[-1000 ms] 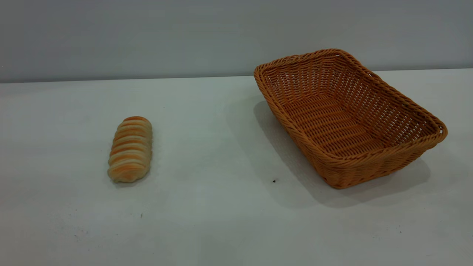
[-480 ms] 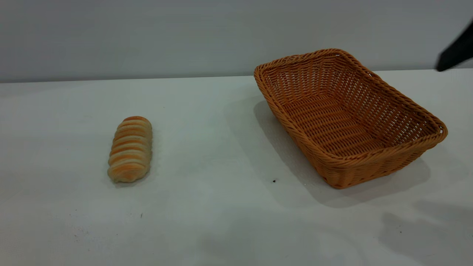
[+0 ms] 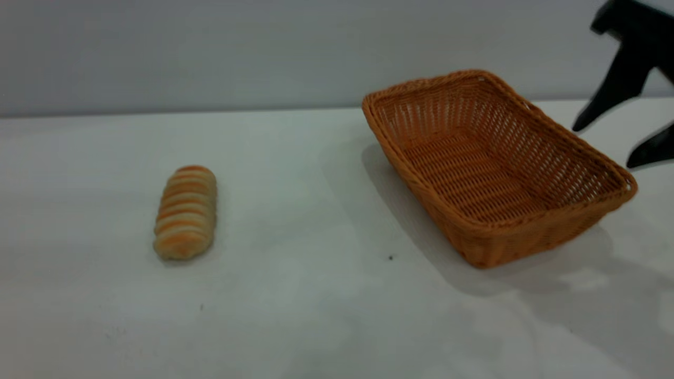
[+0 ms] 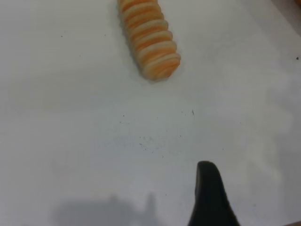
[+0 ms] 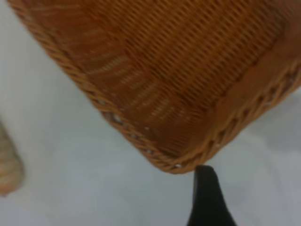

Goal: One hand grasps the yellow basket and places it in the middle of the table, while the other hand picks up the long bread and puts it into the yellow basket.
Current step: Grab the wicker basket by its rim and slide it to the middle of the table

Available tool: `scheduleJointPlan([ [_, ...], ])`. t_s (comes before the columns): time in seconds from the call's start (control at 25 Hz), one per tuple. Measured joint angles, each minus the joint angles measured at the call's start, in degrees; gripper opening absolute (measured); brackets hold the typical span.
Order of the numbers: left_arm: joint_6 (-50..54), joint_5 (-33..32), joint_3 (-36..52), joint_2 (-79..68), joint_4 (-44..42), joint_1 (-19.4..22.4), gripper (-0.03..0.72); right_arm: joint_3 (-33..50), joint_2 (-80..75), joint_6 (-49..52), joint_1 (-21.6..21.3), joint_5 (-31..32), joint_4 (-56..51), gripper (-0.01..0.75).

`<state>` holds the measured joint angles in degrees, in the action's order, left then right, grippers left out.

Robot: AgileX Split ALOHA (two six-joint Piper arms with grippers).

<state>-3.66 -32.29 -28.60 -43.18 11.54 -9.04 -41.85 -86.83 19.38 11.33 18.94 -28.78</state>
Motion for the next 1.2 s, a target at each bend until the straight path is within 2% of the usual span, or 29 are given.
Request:
scheduleJointPlan([
  [0.56, -0.13, 0.0, 0.0, 0.0, 0.29, 0.0, 0.513, -1.83, -10.65, 0.86, -0.11, -5.17, -0.58, 0.534],
  [1.0, -0.13, 0.05, 0.0, 0.0, 0.39, 0.0, 0.513, -4.75, -16.84, 1.05, -0.26, -4.85, -2.31, 0.534],
  [1.2, -0.13, 0.05, 0.0, 0.0, 0.39, 0.0, 0.513, -4.98, -18.22, 1.05, -0.26, -6.93, -2.7, 0.534],
])
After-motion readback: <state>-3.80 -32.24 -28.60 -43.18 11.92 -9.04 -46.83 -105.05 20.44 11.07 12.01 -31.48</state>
